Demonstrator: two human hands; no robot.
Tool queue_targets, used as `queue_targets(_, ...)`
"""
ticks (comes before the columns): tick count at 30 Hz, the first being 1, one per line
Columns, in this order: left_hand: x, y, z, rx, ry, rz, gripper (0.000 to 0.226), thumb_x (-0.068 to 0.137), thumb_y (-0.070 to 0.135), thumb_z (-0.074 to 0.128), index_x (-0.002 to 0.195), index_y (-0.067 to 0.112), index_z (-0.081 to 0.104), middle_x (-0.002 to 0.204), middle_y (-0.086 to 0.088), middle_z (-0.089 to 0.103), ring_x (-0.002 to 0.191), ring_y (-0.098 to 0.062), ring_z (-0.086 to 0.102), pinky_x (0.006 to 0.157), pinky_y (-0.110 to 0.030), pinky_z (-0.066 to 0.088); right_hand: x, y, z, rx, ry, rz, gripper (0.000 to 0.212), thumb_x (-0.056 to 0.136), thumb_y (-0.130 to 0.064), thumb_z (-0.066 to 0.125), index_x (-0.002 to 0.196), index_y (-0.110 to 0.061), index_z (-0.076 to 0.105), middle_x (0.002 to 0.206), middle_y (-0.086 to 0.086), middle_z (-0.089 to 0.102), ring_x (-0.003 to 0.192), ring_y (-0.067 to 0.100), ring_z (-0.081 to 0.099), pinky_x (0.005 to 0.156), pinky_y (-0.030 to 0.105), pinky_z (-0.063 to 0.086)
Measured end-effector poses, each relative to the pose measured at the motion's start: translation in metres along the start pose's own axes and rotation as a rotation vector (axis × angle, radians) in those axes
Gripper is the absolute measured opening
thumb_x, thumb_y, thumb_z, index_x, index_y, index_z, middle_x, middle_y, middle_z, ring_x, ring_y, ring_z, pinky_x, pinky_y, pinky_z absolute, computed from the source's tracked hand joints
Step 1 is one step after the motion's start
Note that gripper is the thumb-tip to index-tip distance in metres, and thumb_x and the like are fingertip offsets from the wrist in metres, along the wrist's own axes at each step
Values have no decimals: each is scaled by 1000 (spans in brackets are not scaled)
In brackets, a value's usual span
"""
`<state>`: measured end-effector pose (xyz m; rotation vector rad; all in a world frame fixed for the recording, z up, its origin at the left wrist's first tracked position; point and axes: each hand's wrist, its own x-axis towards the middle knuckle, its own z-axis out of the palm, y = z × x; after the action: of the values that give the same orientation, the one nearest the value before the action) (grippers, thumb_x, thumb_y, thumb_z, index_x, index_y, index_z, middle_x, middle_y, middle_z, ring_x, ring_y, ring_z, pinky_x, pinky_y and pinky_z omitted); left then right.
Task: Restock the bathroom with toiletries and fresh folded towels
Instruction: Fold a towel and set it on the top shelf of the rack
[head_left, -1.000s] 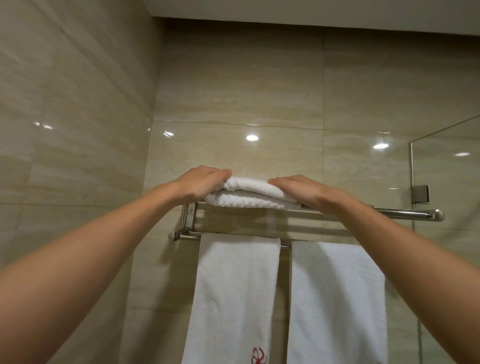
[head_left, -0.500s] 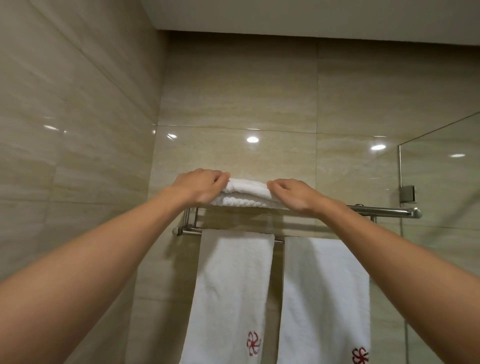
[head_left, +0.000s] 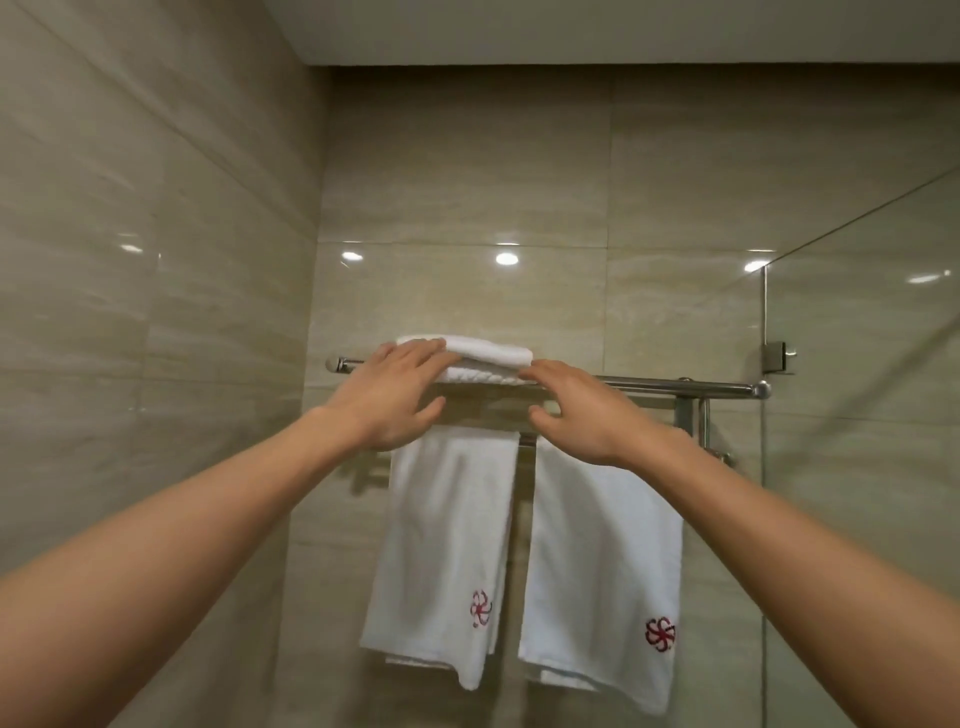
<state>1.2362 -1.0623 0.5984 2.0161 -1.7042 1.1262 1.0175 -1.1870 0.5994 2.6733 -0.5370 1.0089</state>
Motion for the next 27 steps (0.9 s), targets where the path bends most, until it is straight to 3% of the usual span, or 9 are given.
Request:
queue_targets(5, -36, 45, -6, -62, -39, 26, 60, 99, 39, 46, 154, 24, 27, 162, -2, 25, 149, -21, 21, 122, -39, 16, -55, 5, 6, 11, -27, 38, 53, 98, -32, 46, 149, -24, 37, 158, -4, 31, 144, 17, 29, 112, 30, 27)
queue_targets(14, -107, 130, 14, -16, -192, 87, 61, 100, 44, 39, 155, 28, 21, 165, 0, 15, 153, -19, 8, 125, -40, 5, -155, 9, 30, 87, -24, 71, 47, 98, -32, 46, 143, -20, 45, 147, -3, 46, 143, 16, 27, 115, 30, 21)
queue_targets(22, -179, 184, 35, -228, -240, 76, 67, 91, 56, 23, 149, 24, 36, 159, 1, 32, 149, -18, 21, 123, -38, 13, -256, 5, 55, 149, -60, 193, 42, 97, -30, 50, 137, -18, 51, 139, -2, 50, 139, 19, 32, 113, 28, 21)
queue_targets(27, -224, 204, 66, -297, -293, 141, 62, 92, 53, 30, 146, 23, 42, 155, -1, 39, 145, -19, 32, 121, -43, 22, -321, -24, 81, 220, -110, 326, 39, 91, -33, 53, 128, -19, 58, 127, 0, 56, 127, 19, 43, 106, 29, 29)
